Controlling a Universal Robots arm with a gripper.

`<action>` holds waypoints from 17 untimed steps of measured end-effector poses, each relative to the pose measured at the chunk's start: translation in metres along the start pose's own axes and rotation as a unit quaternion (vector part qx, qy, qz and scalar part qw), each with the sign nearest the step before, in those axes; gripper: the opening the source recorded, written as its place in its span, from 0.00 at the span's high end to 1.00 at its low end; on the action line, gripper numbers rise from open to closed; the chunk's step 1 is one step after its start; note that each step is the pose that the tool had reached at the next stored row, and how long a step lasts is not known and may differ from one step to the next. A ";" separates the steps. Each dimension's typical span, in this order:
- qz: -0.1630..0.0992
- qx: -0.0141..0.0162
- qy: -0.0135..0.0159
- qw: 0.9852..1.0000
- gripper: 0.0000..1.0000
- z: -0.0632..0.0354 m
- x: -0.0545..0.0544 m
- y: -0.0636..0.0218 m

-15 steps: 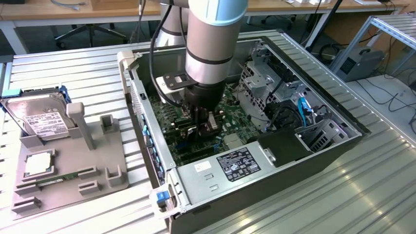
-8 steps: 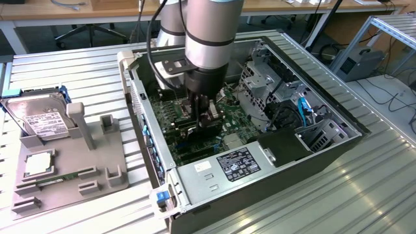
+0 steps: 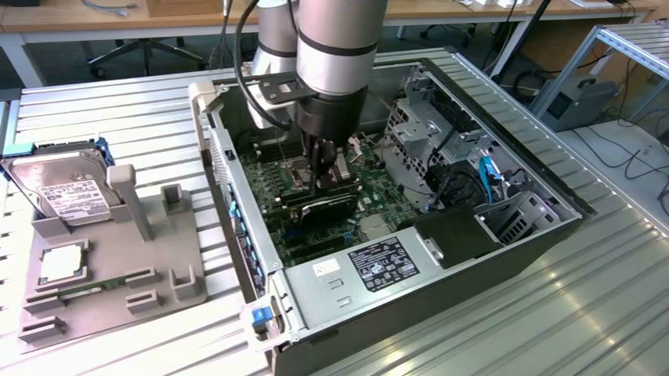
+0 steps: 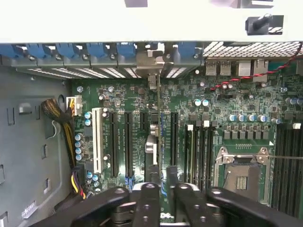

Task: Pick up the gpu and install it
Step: 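Insert the gpu into the slot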

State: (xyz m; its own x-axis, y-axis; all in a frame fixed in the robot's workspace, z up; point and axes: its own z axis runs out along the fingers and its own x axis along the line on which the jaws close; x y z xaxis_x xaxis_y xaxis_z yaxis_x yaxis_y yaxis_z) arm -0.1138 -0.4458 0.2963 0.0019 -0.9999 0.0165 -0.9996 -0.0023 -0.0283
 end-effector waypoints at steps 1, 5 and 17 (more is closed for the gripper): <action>0.000 -0.001 0.000 1.000 0.86 0.0001 0.000 -0.0017; 0.000 -0.009 0.000 1.000 0.89 0.0004 0.003 -0.0133; 0.000 -0.020 0.000 1.000 0.89 0.0010 0.004 -0.0327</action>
State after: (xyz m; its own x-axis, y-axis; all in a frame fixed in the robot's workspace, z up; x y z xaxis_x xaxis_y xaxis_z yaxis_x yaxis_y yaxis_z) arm -0.0811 -0.4493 0.2963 0.0025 -0.9999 0.0165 -0.9999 -0.0023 0.0109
